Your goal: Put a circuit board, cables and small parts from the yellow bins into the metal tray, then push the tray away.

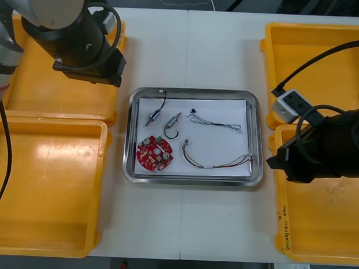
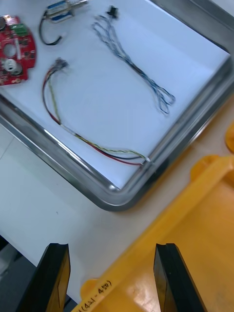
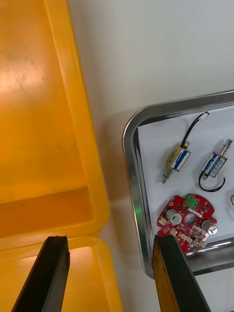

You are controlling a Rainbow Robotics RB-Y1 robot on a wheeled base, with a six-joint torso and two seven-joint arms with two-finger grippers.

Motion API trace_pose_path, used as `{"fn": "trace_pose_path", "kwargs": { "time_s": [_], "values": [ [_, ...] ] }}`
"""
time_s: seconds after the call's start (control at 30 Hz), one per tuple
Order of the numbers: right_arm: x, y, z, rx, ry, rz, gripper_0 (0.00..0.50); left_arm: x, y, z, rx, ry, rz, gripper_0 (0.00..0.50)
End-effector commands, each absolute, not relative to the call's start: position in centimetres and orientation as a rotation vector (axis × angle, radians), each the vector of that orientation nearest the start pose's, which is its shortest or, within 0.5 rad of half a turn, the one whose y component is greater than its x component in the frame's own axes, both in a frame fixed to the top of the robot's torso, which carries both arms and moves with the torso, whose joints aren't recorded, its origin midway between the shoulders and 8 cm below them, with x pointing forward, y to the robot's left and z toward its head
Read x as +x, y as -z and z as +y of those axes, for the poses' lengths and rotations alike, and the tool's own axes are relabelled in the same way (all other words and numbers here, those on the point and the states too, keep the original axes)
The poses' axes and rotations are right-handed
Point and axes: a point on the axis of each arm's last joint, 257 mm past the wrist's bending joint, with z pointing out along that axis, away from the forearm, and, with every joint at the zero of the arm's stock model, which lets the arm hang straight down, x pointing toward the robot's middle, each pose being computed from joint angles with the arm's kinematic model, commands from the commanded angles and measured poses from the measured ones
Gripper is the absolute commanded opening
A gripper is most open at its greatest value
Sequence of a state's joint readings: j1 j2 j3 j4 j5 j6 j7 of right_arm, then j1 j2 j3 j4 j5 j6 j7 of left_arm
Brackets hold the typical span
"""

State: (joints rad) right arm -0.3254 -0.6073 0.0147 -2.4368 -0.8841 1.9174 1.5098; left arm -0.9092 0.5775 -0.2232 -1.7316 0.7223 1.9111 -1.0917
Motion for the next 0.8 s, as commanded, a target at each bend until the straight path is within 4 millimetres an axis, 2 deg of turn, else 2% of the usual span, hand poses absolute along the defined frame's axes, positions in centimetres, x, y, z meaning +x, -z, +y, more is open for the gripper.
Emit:
{"fn": "trace_pose_path", "kwargs": {
  "time_s": [0.03,0.2,0.27,0.4,0.57,0.77,0.8],
  "values": [
    [36.1,15.1,-14.9,-1.198,0.014,2.296,0.500,51.5,5.1,19.1,0.232,0.062,2.547,0.500],
    [35.9,16.8,-12.8,-1.358,0.081,2.267,0.500,50.6,5.5,21.5,0.212,0.050,2.528,0.500],
    [36.1,17.3,-11.0,-1.435,0.079,2.205,0.500,49.9,6.3,22.8,0.206,0.033,2.530,0.500],
    [36.5,18.0,-9.0,-1.566,0.092,2.096,0.500,49.1,7.1,24.6,0.203,-0.007,2.532,0.500],
    [36.8,19.7,-5.5,-1.742,0.076,1.934,0.500,47.7,8.3,27.4,0.159,-0.009,2.548,0.500],
    [37.3,21.5,-3.2,-1.860,0.125,1.805,0.500,45.9,9.6,29.4,0.141,-0.023,2.560,0.500],
    [37.3,22.4,-2.8,-1.885,0.144,1.788,0.500,45.3,10.0,30.0,0.130,-0.023,2.562,0.500]
  ]
}}
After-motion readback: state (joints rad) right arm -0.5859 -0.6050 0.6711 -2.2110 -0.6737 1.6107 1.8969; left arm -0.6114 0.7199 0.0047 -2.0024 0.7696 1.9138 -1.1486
